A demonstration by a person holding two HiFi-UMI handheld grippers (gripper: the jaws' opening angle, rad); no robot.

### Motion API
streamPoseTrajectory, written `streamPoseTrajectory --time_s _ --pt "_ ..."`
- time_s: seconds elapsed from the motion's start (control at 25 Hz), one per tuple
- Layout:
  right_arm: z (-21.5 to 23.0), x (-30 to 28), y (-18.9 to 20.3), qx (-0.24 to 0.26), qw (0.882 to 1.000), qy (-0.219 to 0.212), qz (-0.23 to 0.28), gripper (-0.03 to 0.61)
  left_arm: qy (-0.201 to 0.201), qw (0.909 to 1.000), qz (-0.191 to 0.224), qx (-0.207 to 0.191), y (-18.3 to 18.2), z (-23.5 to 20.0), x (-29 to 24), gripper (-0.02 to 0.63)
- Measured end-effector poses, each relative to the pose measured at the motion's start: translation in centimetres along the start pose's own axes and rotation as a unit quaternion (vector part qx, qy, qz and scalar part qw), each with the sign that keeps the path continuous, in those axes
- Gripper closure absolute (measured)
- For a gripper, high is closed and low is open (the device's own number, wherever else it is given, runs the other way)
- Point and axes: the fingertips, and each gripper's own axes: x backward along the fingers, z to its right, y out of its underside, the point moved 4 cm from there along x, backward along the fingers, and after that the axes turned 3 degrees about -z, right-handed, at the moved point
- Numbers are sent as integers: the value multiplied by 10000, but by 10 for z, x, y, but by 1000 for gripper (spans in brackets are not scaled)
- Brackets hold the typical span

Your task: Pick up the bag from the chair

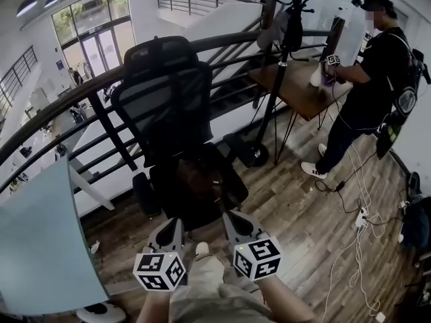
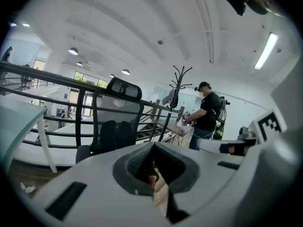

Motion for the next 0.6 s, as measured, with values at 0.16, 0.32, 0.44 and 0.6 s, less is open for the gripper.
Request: streamPoseTrajectory --time_s 0.16,0.32,0.44,0.6 --pt "16 -29 6 -133 9998 38 -126 577 -80 9998 -140 91 5 -18 -26 611" --pt "30 -68 12 -66 9997 10 -236 577 -142 9994 -292 80 7 -39 -59 611" --pt "40 -94 16 -103 9993 49 -351 577 -192 9989 -406 155 6 -54 -81 611" --pt "59 -129 26 -183 9986 171 -467 577 -189 9978 -586 249 13 -73 -116 611"
